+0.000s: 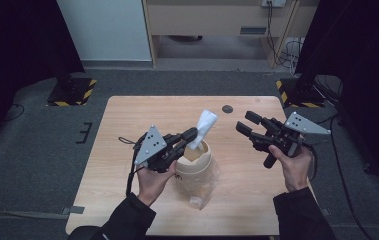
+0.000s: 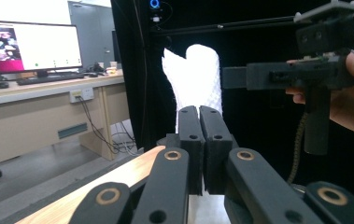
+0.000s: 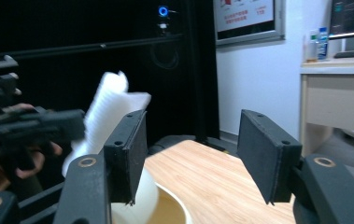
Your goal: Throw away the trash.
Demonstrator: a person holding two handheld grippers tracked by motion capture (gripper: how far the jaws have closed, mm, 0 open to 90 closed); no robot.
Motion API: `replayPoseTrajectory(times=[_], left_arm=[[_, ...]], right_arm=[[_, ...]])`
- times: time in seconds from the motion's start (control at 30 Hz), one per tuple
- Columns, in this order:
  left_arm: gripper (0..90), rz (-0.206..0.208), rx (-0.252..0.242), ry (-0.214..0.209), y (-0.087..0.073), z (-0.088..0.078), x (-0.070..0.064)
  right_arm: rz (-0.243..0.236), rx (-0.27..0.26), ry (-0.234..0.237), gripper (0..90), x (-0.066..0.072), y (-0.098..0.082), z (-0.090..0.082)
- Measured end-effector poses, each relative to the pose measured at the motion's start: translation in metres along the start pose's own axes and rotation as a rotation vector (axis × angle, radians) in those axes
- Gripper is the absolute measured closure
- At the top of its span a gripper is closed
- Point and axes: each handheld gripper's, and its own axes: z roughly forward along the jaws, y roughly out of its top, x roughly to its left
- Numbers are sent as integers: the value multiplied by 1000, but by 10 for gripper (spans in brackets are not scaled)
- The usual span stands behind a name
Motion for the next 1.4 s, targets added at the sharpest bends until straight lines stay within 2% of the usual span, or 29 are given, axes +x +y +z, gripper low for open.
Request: replayPoseTrajectory(times=[0.3, 0.53, 0.67, 0.73, 0.77, 0.8, 0.83, 0.87, 1.0, 1.1, 1.23, 1.3, 1.33, 1.4], left_arm=[[882, 3, 15, -34, -5, 16, -10], [882, 8, 12, -59, -6, 24, -18], [882, 17, 13, -75, -6, 28, -24], [882, 17, 16, -83, -6, 30, -26], [882, 17, 18, -85, -6, 31, -27], [881, 14, 23, -89, -7, 32, -28], [881, 14, 23, -89, -7, 32, -28], [880, 14, 27, -90, -7, 33, -28], [873, 4, 34, -105, -9, 34, -29], [865, -12, 37, -115, -9, 34, -29], [784, -18, 36, -115, -7, 29, -27], [768, -12, 36, -107, -5, 23, -25], [744, -23, 33, -93, -3, 15, -21], [737, -30, 29, -84, -2, 10, -18]], right_arm=[[24, -16, 80, 426, 6, 0, 7], [46, 7, 109, 447, 9, -3, 11], [59, 19, 131, 495, 10, -4, 12], [68, 18, 145, 569, 10, -4, 11], [68, 18, 145, 569, 10, -4, 11], [72, 21, 156, 644, 10, -5, 10], [72, 21, 156, 644, 10, -5, 10], [73, 24, 166, 730, 10, -5, 9], [78, 19, 177, 826, 10, -5, 6], [76, 16, 183, 838, 10, -5, 5], [65, -1, 167, 843, 9, -4, 3], [65, -3, 160, 843, 8, -4, 2], [57, -8, 143, 843, 7, -2, 0], [57, -9, 137, 843, 6, -2, 0]])
